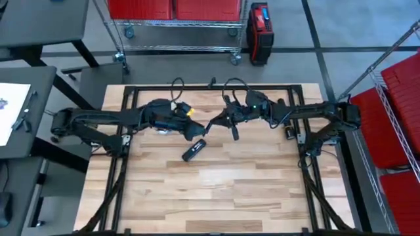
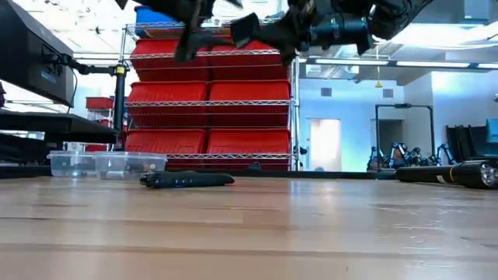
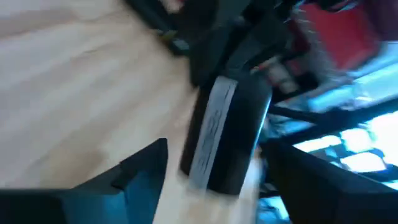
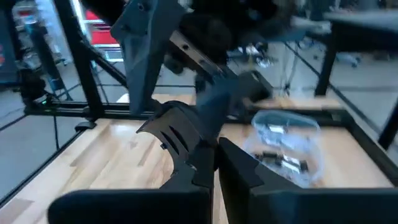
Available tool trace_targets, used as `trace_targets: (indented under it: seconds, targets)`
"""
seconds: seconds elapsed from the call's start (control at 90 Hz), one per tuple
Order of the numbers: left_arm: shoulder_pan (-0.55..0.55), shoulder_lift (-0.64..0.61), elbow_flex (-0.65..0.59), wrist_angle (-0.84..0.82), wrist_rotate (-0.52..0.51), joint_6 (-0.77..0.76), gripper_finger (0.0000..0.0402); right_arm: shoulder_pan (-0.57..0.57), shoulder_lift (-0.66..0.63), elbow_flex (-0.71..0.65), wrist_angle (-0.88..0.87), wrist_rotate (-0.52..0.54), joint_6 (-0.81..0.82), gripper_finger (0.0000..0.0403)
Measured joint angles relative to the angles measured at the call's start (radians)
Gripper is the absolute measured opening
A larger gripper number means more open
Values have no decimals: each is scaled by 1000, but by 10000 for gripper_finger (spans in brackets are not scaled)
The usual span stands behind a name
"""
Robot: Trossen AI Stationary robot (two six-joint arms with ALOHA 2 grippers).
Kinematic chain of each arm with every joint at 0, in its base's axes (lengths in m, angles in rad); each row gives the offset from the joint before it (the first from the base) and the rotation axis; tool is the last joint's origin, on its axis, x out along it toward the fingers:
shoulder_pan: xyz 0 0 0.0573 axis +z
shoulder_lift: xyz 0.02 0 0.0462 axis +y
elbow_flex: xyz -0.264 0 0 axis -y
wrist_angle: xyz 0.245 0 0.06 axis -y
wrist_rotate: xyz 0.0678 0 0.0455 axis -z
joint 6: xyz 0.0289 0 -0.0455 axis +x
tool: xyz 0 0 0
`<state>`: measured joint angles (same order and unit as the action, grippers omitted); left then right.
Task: Insert battery
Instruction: Close the remote's battery compartment
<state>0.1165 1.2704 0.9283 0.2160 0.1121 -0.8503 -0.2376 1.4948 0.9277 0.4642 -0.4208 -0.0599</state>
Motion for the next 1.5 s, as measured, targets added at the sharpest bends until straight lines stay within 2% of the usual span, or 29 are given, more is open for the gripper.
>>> trace_targets:
  seconds: [0.089, 0.211, 0.5, 1.1, 1.211, 1.5]
  targets:
    - [0, 35, 0, 83, 37, -7, 272, 15, 0, 13, 1, -13, -39, 0]
    - [0, 57, 0, 99, 69, -7, 273, 30, 0, 27, 3, -30, -56, 0]
    - [0, 58, 0, 242, 202, 17, 260, 25, 0, 29, 122, -153, -28, 0]
    - [-1, 57, 0, 215, 258, -26, 254, 27, -1, 29, 168, -161, -19, 0]
    - [-1, 57, 1, 197, 276, -11, 236, 28, -1, 29, 168, -158, -19, 0]
    - [3, 57, 1, 197, 280, 43, 144, 27, -1, 28, 168, -153, -18, 7]
